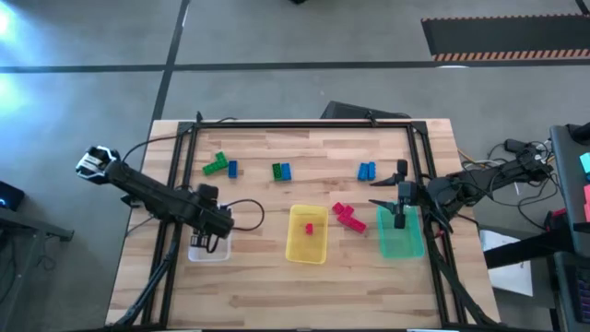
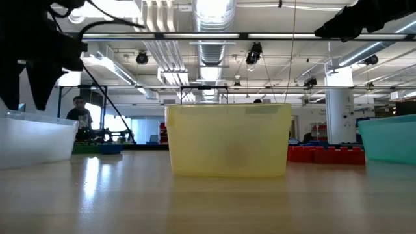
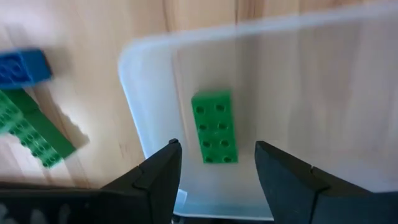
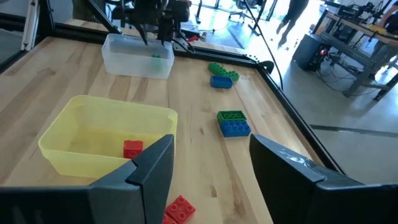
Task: Sort & place blocks by color
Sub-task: Put the blue game piece into the green bin
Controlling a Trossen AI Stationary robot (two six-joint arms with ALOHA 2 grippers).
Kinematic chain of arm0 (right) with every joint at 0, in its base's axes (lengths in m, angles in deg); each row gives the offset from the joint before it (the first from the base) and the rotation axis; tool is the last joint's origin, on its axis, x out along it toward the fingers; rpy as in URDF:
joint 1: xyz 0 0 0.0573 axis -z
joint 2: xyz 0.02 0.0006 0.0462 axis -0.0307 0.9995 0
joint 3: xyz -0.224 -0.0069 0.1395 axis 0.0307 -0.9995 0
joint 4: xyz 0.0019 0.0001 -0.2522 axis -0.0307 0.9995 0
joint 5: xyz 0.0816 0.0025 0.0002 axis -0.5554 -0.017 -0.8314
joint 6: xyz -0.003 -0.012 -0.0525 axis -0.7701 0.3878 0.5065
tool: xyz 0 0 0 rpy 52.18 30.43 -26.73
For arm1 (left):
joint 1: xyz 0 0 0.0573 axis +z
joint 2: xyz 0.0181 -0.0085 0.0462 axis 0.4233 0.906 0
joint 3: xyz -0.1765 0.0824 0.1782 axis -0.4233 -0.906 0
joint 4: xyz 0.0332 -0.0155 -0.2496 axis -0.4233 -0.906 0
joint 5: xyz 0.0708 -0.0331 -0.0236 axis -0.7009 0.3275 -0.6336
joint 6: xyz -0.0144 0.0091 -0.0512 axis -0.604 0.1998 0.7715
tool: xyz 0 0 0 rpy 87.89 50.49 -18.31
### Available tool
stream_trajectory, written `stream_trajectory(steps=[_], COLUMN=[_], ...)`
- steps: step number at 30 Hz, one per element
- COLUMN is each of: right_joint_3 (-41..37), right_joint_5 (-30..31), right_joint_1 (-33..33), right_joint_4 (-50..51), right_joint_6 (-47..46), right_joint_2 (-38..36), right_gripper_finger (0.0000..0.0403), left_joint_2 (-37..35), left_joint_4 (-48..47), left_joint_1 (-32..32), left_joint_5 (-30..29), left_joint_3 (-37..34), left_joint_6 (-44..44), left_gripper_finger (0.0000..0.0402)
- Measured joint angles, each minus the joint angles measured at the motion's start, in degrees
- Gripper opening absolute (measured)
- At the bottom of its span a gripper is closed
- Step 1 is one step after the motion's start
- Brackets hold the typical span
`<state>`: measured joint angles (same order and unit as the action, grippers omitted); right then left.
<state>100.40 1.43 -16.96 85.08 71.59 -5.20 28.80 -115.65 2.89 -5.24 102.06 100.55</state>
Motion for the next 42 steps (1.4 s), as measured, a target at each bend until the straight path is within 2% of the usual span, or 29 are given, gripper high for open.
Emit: stream_trajectory(steps=[4,8,11,14,19,27,37,42], right_joint_3=[0.0,0.0,0.0,0.0,0.0,0.0,0.0,0.0], right_joint_5=[0.0,0.4,0.4,0.4,0.5,0.5,0.5,0.5], right_joint_1=[0.0,0.0,0.0,0.0,0.0,0.0,0.0,0.0], right_joint_4=[0.0,0.0,0.0,0.0,0.0,0.2,0.5,0.5], right_joint_6=[-0.2,-0.3,-0.3,-0.4,-0.3,0.0,0.4,0.6], right_joint_2=[0.0,0.0,0.0,0.0,0.0,0.0,0.0,0.0], right_gripper_finger=[0.0201,0.0201,0.0201,0.0201,0.0201,0.0201,0.0201,0.0201], left_joint_2=[0.0,0.0,0.0,0.0,0.6,6.8,18.4,20.6], left_joint_4=[1.2,8.3,14.6,19.1,19.4,18.9,18.1,10.2], left_joint_1=[0.1,0.9,3.9,9.2,19.1,29.4,35.3,36.5], left_joint_5=[-2.6,-11.9,-16.0,-18.7,-19.3,-18.7,-19.4,-19.6], left_joint_3=[5.1,9.8,12.5,14.0,14.7,13.8,13.1,12.5], left_joint_6=[1.1,4.4,8.0,16.7,30.6,35.7,41.5,48.6], left_gripper_finger=[0.0187,0.0187,0.0187,0.0187,0.0187,0.0187,0.0187,0.0187])
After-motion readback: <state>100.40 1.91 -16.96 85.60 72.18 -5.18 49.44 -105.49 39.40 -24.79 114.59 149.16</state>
